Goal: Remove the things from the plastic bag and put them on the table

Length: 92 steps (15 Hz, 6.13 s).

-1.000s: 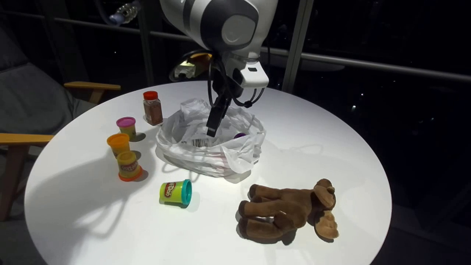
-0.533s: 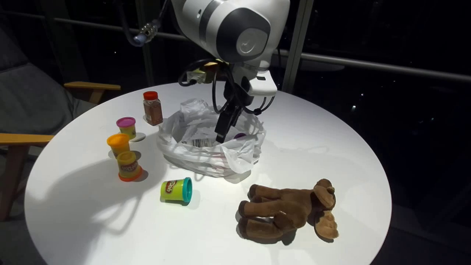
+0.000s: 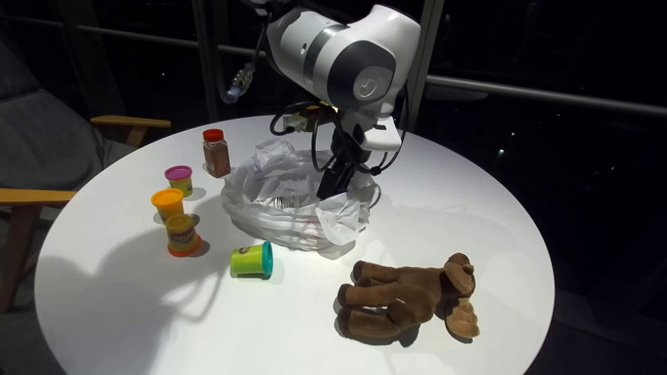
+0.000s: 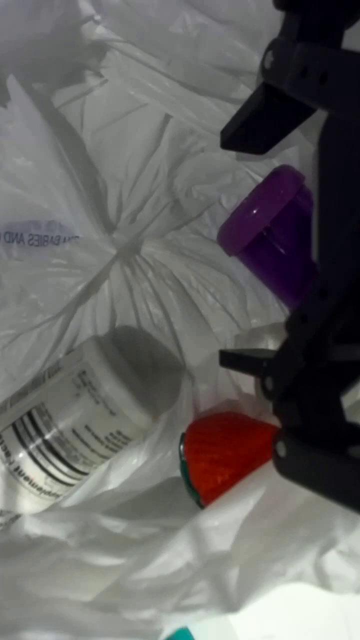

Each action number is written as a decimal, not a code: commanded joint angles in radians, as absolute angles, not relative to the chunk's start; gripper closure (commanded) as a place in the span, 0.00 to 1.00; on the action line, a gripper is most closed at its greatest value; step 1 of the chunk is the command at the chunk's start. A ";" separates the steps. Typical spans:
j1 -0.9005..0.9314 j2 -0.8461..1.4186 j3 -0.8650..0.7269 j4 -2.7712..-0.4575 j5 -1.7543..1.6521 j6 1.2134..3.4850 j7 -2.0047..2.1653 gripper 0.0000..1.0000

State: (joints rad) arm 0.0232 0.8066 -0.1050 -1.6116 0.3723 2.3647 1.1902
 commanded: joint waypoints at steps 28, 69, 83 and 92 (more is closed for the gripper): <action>0.073 0.274 -0.115 -2.171 0.146 2.469 1.078 0.79; 0.163 0.519 -0.340 -2.097 -0.227 2.637 0.818 0.00; 0.112 0.357 -0.020 -2.039 0.150 2.596 0.703 0.00; 0.037 0.574 0.020 -1.931 0.332 2.610 0.661 0.00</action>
